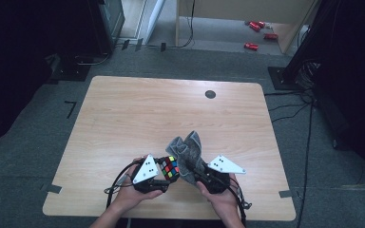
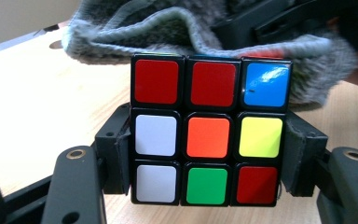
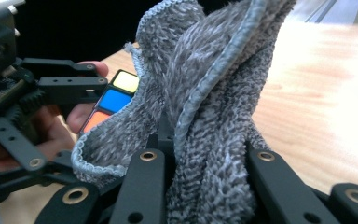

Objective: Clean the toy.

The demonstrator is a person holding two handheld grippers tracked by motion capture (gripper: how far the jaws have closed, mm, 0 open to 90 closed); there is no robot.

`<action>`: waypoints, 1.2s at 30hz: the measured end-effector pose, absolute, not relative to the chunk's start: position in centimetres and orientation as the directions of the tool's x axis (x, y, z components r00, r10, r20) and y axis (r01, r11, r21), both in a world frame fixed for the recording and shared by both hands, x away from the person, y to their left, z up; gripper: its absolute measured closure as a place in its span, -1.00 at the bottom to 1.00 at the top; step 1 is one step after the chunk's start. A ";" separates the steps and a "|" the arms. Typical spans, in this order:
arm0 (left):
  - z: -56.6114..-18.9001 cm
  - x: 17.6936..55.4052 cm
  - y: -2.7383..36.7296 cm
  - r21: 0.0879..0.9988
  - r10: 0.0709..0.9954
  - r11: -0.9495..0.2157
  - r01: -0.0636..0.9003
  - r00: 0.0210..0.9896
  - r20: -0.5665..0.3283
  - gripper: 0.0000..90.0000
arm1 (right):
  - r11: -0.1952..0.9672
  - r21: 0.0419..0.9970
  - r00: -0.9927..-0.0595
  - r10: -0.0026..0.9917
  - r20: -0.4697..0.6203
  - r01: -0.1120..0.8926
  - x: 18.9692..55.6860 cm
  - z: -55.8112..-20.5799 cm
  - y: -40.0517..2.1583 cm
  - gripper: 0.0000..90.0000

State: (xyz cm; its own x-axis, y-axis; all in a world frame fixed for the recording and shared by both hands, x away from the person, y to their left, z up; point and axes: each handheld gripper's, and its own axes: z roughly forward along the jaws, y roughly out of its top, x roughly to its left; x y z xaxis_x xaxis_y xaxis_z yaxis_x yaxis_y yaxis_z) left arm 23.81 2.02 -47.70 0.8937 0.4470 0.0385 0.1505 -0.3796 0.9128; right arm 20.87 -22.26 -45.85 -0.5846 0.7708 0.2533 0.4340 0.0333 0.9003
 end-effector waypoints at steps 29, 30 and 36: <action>-47.5 23.6 0.3 0.916 0.420 -0.360 0.177 0.908 -0.010 -0.23 | 0.098 0.939 -0.609 0.782 0.132 0.329 18.6 -43.7 -20.4 0.70; -47.4 23.6 0.3 0.920 0.418 -0.349 0.177 0.908 -0.016 -0.24 | 0.076 0.939 -0.606 0.780 0.154 0.336 18.8 -43.7 -20.7 0.69; -47.5 24.0 0.4 0.911 0.435 -0.366 0.190 0.900 -0.013 -0.24 | 0.036 0.912 -0.543 0.812 0.212 0.409 19.8 -44.9 -22.2 0.69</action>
State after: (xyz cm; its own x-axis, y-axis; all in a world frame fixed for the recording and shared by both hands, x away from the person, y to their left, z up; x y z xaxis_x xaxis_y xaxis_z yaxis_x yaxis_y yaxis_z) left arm 24.02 0.40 -47.51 0.9001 0.4354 -0.0129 0.1900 -0.3658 0.9111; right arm 19.82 -22.16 -44.89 -0.5432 0.8125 0.2116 0.4093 0.0362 0.9117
